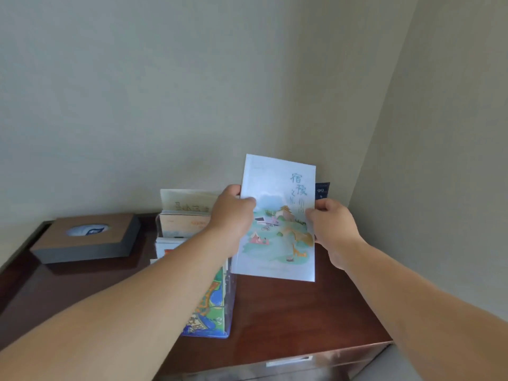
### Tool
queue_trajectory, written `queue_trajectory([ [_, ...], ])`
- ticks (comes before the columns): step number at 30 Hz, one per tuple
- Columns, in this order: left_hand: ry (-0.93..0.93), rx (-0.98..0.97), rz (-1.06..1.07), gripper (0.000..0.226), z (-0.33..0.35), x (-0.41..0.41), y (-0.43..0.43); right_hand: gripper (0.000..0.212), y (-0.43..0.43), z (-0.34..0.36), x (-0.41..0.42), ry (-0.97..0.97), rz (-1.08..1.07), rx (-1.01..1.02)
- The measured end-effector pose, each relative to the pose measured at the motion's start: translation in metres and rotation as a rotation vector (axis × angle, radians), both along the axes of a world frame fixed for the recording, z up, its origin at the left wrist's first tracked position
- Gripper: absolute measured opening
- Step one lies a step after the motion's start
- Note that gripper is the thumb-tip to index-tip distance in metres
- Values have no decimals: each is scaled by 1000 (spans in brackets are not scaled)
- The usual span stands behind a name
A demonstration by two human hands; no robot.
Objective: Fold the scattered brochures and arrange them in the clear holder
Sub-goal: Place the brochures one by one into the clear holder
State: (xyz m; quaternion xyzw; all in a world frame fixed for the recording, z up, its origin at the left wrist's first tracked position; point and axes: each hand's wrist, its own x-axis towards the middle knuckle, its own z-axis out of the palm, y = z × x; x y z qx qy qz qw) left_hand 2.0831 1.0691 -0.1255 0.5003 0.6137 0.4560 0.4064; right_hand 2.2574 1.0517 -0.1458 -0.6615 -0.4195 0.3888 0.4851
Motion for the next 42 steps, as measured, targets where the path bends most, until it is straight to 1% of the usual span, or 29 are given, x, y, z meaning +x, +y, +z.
queue_trajectory([
  [4, -28, 64, 9, 14, 29, -45, 1, 14, 6, 27, -40, -16, 44, 80],
  [11, -123, 149, 1, 17, 59, -131, 14, 10, 25, 69, -119, -199, 63, 221],
  [15, -125, 200, -10, 17, 64, -165, 34, 7, 39, 81, -155, -220, 48, 272],
  [18, -119, 215, -22, 21, 62, -177, 48, 9, 46, 82, -170, -208, 36, 260],
  [21, -109, 214, -27, 22, 59, -181, 59, 6, 53, 82, -176, -213, 24, 243],
  [25, -132, 227, -22, 21, 54, -180, 68, 7, 62, 82, -176, -243, 15, 255],
  [30, -163, 195, -27, 19, 40, -175, 71, 6, 70, 70, -168, -285, 25, 243],
  [33, -107, 186, -27, 18, 32, -173, 72, 7, 70, 59, -164, -306, 32, 219],
  [37, 3, 174, -12, 15, 22, -175, 71, 9, 69, 48, -158, -421, 39, 176],
  [39, 53, 160, -13, 14, 17, -175, 71, 7, 68, 44, -156, -460, 47, 140],
  [42, 177, 162, -7, 12, 7, -176, 70, 5, 64, 36, -157, -507, 75, 108],
])
